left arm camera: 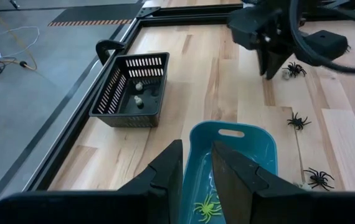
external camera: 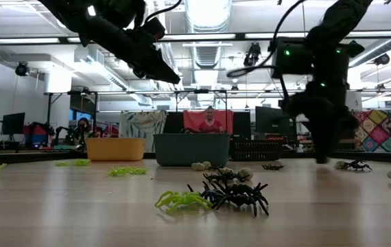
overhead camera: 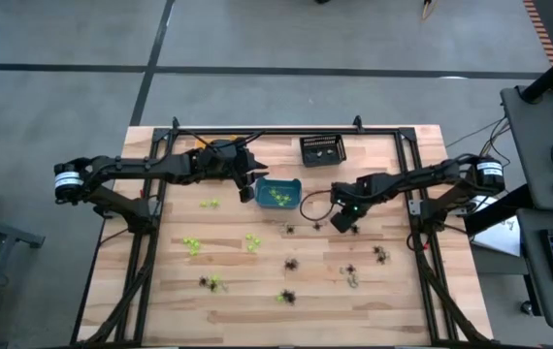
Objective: Sort Halloween decoration
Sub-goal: Put the white skull toy into the black bin
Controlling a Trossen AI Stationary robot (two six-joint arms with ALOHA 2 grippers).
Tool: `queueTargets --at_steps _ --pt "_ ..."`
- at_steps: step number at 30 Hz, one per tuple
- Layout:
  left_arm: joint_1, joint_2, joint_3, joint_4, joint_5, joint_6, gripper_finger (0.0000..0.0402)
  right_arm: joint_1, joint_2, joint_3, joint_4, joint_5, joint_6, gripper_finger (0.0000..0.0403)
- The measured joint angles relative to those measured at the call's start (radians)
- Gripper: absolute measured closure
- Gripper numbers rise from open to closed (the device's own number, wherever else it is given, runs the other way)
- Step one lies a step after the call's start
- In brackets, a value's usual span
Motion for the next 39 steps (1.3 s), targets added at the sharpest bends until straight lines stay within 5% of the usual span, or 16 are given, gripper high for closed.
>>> queueTargets --at_steps 10,26,33,39 --pt "0.0 0.0 0.0 0.001 0.0 -0.001 0.0333 -0.068 -0.071 0.047 0.067 0.028 -0.113 0.0369" --pt "0.0 0.0 0.0 0.0 0.001 -0.032 0.0333 -0.344 -0.077 0.048 0.626 0.023 -0.435 0.0369" --pt "0.0 0.0 0.0 0.0 0.001 -0.049 0.0333 -0.5 -0.06 0.047 0.631 0.112 -0.453 0.0368" --pt "0.0 0.013 0.0 0.001 0.001 -0.07 0.0333 -0.515 -0.007 0.047 0.689 0.111 -0.453 0.0334"
